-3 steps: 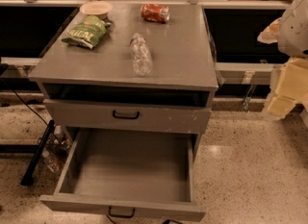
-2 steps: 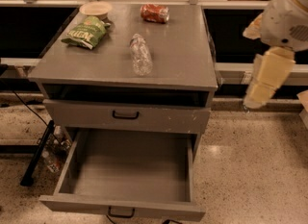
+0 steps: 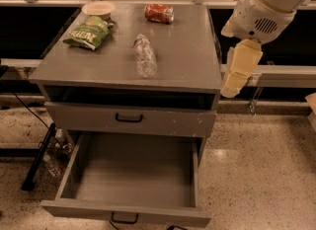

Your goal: Place water bottle into middle drawer

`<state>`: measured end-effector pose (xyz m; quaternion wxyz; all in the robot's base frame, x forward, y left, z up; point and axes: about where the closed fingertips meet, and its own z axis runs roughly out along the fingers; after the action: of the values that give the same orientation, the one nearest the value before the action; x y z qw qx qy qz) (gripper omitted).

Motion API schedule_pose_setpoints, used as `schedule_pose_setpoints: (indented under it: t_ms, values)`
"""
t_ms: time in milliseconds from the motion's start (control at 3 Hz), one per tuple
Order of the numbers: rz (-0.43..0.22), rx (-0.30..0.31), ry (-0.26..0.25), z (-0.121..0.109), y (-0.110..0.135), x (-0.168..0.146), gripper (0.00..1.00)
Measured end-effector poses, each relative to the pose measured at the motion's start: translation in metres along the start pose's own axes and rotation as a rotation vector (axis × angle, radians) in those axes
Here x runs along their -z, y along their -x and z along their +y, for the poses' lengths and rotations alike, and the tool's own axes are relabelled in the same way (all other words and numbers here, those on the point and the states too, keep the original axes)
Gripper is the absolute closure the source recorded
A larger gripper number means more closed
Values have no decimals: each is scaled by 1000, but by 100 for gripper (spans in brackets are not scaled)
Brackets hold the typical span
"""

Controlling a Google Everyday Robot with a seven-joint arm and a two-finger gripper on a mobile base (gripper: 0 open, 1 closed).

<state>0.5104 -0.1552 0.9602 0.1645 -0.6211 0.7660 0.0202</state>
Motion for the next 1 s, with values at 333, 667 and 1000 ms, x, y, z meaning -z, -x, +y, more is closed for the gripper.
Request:
schedule_pose_setpoints:
  t_ms: [333, 667, 1000]
  values:
    - [3, -19, 0, -4, 3, -3, 0]
    - [70, -54, -28, -7, 10, -10, 0]
    - [162, -99, -72, -14, 12, -16, 0]
